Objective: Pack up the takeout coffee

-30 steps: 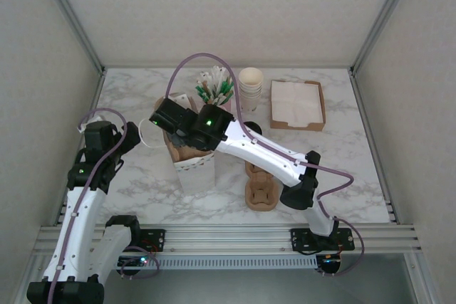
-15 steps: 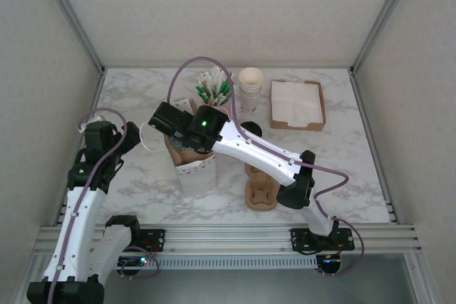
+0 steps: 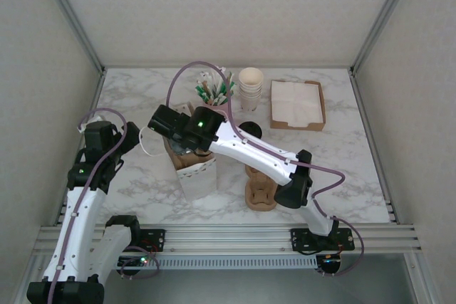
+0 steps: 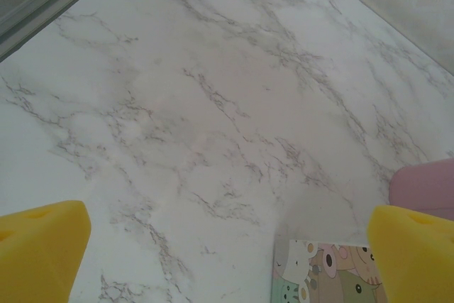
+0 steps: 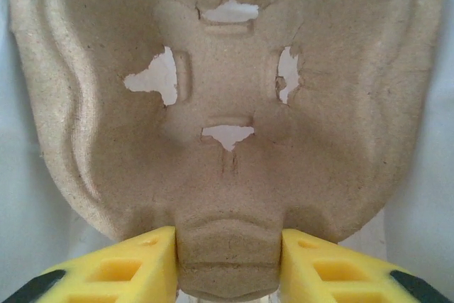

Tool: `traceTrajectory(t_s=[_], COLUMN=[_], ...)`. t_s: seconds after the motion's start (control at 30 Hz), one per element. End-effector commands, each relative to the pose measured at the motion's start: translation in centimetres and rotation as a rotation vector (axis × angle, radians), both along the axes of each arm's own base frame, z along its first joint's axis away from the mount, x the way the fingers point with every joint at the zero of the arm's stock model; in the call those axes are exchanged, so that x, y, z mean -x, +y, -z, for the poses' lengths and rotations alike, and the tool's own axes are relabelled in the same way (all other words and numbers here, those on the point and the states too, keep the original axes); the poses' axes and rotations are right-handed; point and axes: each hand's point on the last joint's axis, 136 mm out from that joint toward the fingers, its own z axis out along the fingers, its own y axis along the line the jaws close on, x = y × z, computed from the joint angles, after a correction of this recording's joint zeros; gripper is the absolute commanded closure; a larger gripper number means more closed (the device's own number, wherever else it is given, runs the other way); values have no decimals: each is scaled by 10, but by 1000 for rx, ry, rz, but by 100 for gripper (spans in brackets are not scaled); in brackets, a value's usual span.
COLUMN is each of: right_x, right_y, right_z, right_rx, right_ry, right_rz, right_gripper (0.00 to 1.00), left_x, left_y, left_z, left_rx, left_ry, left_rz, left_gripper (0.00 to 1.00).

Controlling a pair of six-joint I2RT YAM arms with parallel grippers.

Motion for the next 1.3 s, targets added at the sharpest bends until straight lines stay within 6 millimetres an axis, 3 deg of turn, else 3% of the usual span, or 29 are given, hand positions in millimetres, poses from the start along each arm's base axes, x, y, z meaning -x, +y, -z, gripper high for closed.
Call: traceTrajectory(t_s=[0.0, 0.23, 0.5, 0.77, 1.0, 1.27], right_x=[4, 7, 13, 16, 15, 15], right_y=[-8, -9, -9, -22, -20, -17], right_z=[8, 16, 5, 23, 21, 50], right_rx=[49, 79, 47, 144, 137, 197], right_ry=[34, 55, 57, 80, 77, 130], right_rz=[-10, -32, -62, -65, -78, -100], right_gripper=[61, 62, 62, 62, 61, 60], left_x=[2, 2, 2, 2, 2, 2], left_y=[1, 1, 2, 2, 2, 2], left_z=[2, 3, 3, 3, 3, 3], left_rx=[1, 0, -1, -2, -3, -4], left_ry=[3, 5, 7, 6, 6, 8], left_rz=[1, 0, -1, -2, -4, -2], left_gripper=[0, 0, 0, 0, 0, 0])
